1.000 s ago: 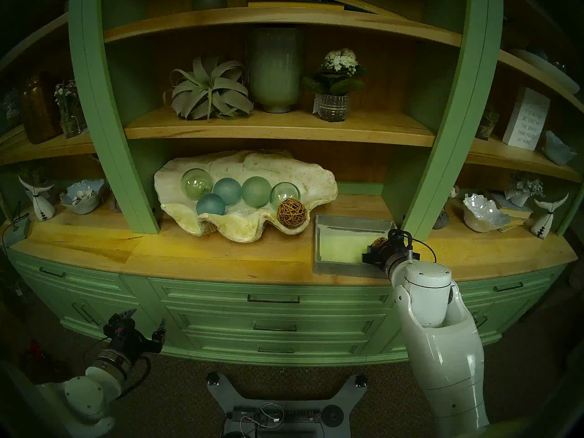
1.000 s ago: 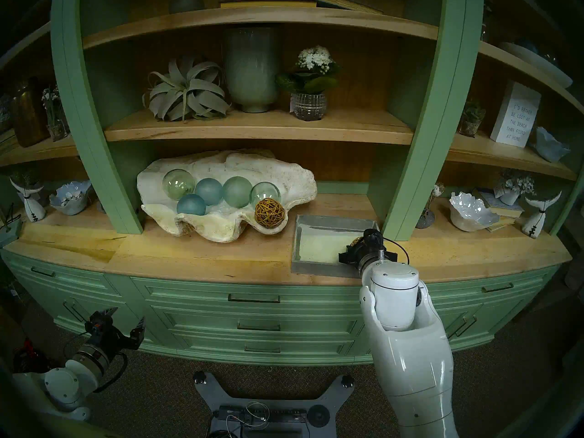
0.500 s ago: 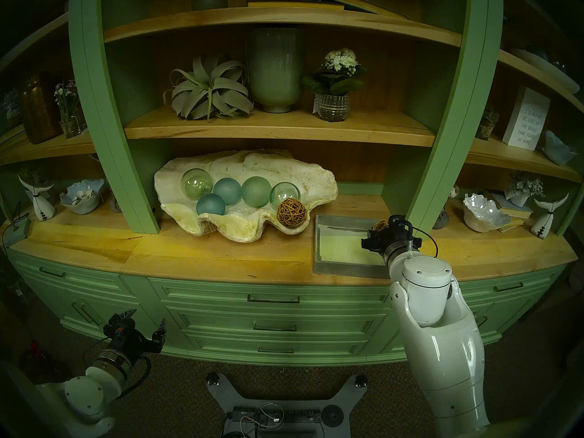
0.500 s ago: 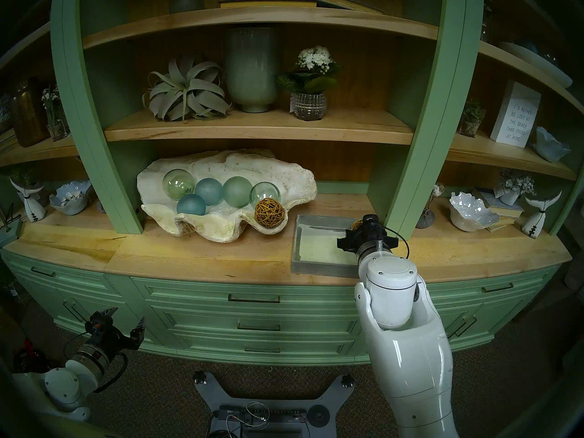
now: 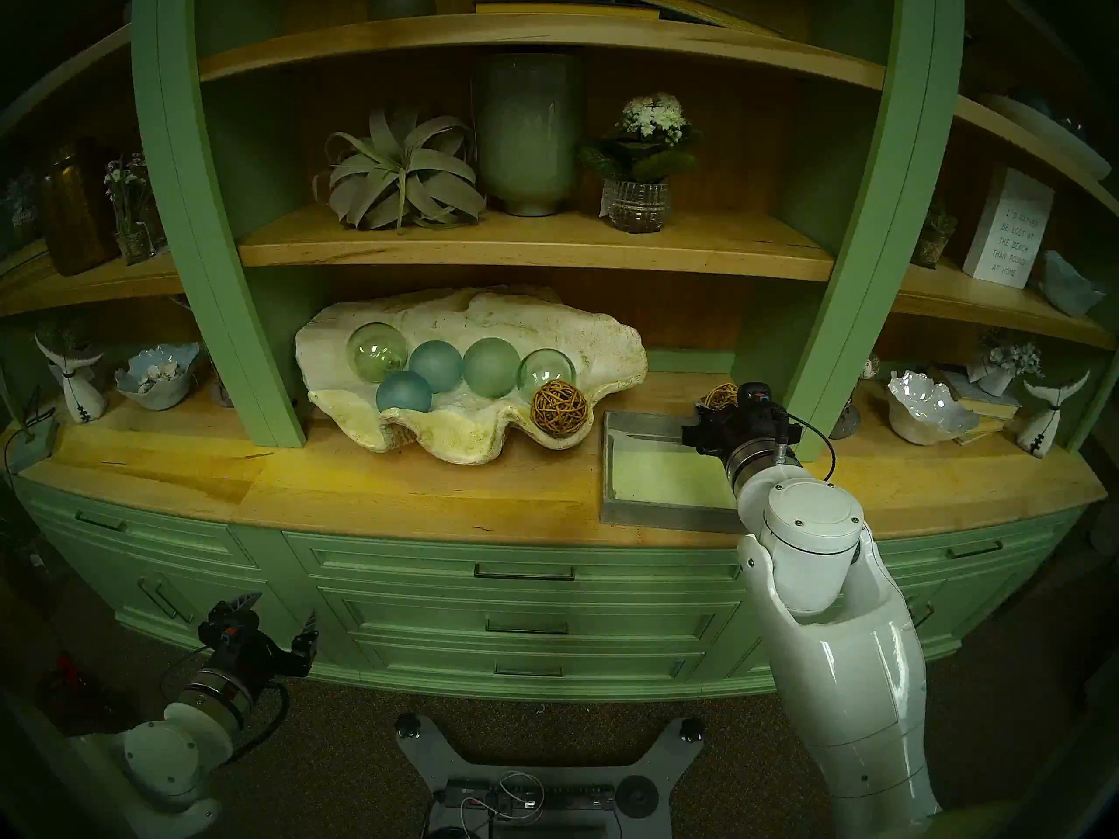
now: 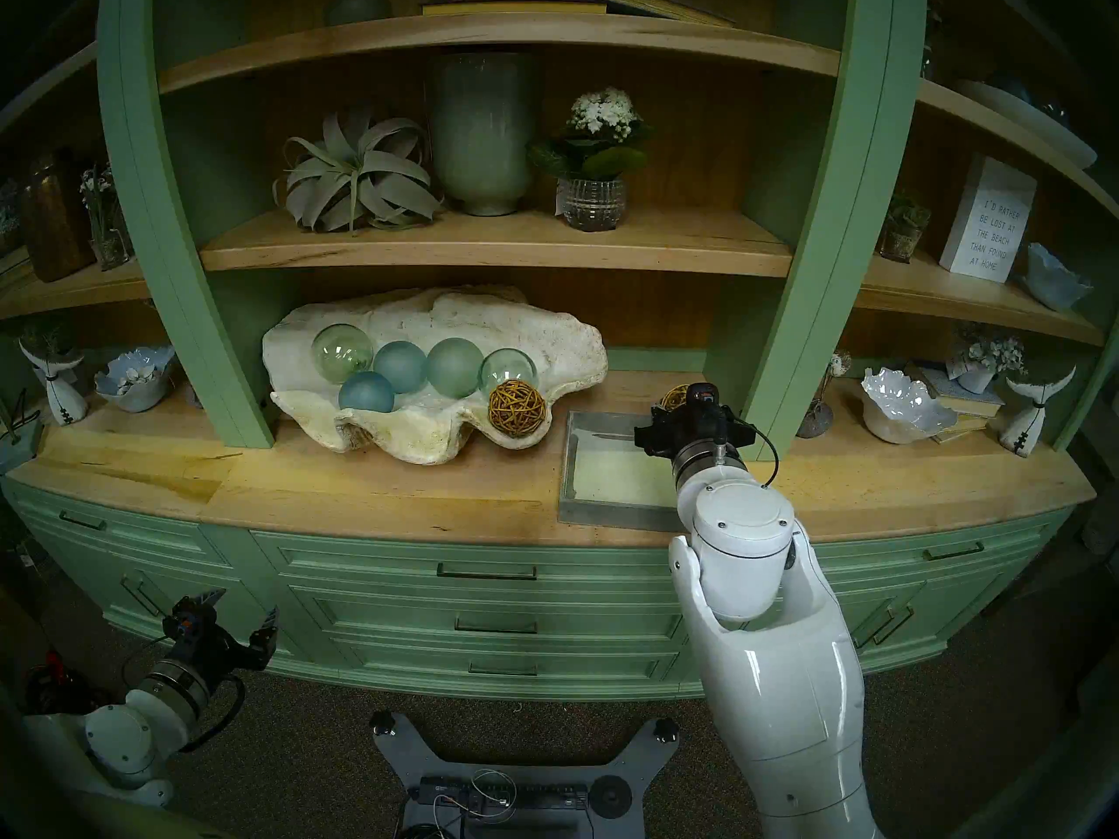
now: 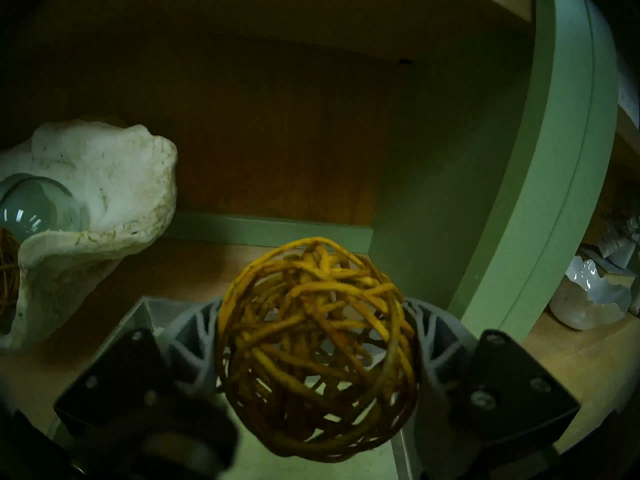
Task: Put wooden balls into bowl
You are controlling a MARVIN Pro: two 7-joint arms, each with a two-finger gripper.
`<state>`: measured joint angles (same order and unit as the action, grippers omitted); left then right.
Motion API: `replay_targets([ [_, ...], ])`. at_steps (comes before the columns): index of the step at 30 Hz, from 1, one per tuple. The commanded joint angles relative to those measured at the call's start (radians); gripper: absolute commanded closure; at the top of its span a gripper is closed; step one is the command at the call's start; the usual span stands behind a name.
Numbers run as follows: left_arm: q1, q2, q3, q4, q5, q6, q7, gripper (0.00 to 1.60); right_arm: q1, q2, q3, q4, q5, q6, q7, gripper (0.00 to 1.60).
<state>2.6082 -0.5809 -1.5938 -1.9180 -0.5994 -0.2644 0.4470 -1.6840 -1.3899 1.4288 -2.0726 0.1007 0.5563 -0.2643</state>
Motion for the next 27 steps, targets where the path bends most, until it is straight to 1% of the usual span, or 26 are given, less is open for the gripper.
replay_targets([
  [1, -0.003, 0.001, -0.012, -0.011, 0.002, -0.013, 0.000, 0.00, 0.080, 0.011, -0.004, 0.019, 0.014, -0.105, 0.048, 1.60],
  [4, -0.003, 0.001, -0.012, -0.011, 0.002, -0.013, 0.000, 0.00, 0.111, 0.004, -0.002, 0.052, 0.026, -0.130, 0.069, 1.60],
  [6, -0.003, 0.001, -0.012, -0.011, 0.002, -0.013, 0.000, 0.00, 0.116, 0.003, -0.002, 0.058, 0.027, -0.134, 0.072, 1.60],
  [8, -0.004, 0.001, -0.011, -0.011, 0.002, -0.012, 0.001, 0.00, 0.144, -0.003, -0.001, 0.079, 0.043, -0.146, 0.090, 1.60],
  [10, -0.004, 0.001, -0.011, -0.011, 0.002, -0.012, 0.001, 0.00, 0.148, -0.008, 0.000, 0.082, 0.054, -0.160, 0.106, 1.60],
  [12, -0.004, 0.002, -0.011, -0.011, 0.002, -0.012, 0.001, 0.00, 0.166, -0.008, -0.004, 0.098, 0.059, -0.162, 0.110, 1.60],
  [13, -0.004, 0.002, -0.010, -0.011, 0.002, -0.011, 0.001, 0.00, 0.188, -0.015, -0.007, 0.104, 0.069, -0.167, 0.120, 1.60],
  [15, -0.004, 0.002, -0.010, -0.011, 0.002, -0.011, 0.001, 0.00, 0.185, -0.018, -0.005, 0.101, 0.069, -0.171, 0.123, 1.60],
  [18, -0.005, 0.002, -0.010, -0.011, 0.001, -0.011, 0.001, 0.00, 0.207, -0.026, -0.007, 0.108, 0.076, -0.177, 0.133, 1.60],
  [20, -0.004, 0.002, -0.010, -0.011, 0.001, -0.012, 0.001, 0.00, 0.233, -0.028, -0.016, 0.117, 0.080, -0.180, 0.143, 1.60],
  [21, -0.004, 0.002, -0.010, -0.011, 0.001, -0.012, 0.001, 0.00, 0.238, -0.027, -0.024, 0.120, 0.085, -0.183, 0.156, 1.60],
  [27, -0.003, 0.002, -0.011, -0.011, 0.002, -0.014, 0.002, 0.00, 0.266, -0.035, -0.054, 0.150, 0.083, -0.188, 0.172, 1.60],
])
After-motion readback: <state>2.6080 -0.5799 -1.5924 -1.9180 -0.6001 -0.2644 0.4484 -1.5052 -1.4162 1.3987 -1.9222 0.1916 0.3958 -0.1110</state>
